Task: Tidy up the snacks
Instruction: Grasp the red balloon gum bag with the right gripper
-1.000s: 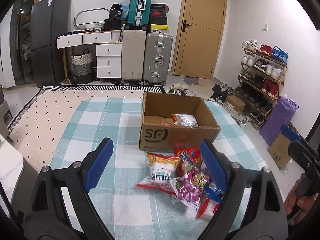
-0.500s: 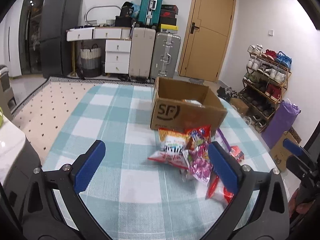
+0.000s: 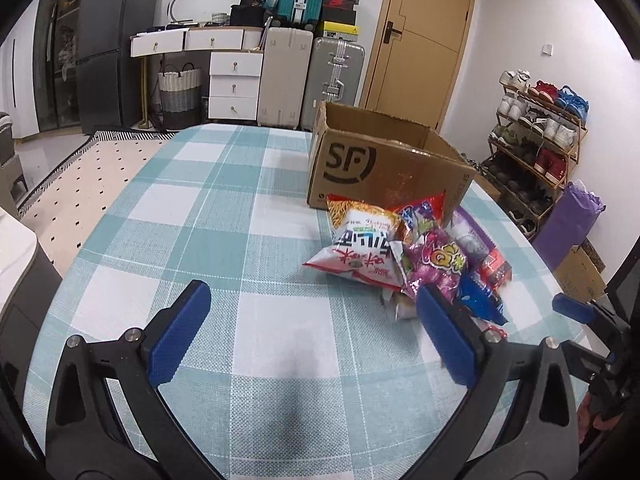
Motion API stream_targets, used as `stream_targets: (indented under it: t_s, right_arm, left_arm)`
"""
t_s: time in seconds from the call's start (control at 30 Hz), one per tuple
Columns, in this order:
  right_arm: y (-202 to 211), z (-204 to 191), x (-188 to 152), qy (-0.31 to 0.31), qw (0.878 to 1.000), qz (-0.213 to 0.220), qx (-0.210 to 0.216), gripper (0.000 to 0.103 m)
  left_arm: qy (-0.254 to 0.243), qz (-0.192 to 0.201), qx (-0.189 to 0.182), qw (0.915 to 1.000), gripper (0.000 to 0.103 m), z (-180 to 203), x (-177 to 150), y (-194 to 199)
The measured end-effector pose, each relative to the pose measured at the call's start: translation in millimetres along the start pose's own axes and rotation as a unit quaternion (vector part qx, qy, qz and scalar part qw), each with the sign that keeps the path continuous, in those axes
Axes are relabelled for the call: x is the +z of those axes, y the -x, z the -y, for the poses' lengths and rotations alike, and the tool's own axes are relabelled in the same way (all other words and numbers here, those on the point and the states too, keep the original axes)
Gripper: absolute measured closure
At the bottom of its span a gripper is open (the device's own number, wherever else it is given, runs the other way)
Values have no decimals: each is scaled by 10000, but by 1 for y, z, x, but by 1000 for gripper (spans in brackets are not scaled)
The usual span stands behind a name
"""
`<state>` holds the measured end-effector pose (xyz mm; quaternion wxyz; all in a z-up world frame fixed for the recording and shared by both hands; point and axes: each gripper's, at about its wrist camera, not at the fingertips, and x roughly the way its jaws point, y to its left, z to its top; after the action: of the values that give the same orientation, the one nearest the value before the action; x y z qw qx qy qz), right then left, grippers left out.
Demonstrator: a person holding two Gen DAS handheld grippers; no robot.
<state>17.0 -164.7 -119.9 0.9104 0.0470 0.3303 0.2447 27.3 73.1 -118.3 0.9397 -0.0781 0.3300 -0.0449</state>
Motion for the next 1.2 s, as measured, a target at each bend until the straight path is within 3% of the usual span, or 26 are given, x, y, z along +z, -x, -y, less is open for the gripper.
stream_targets:
  t_s: [0.27,0.53,0.67,0.83,0.9,1.0,1.2]
  right_arm:
    - [-36,2,-11,13,9981,-604,78,1]
    - [-60,2,-7,0,9955,-943,-26,3]
    - [-71,3,-7,-42,9926,-1210,82,23]
    - [-76,0,-7,52,9919,-1266,45,28]
    - [-77,-3,-6,105,9919,-1265,-5,47]
    - [-78,-9,-7,240,9914,-1288,30,55]
    - [-69,-10,-7,317,9937,-1068,138,58]
  left_arm:
    - [16,-122,-86,9999,1,-5,-13,-23]
    - [181,-126,-200,9996,1,-11,-12,-33]
    - [264,-152,-200,9993,1,-16,-13,-33]
    - [280,-172,-182,9993,1,-17,-14,-35]
    - [238,-180,-175,9994,1,-15,-14,-35]
    - [203,-174,-163,9995,1,-14,-15,-34]
    - [209,-164,-73,9996,1,-15,-16,-34]
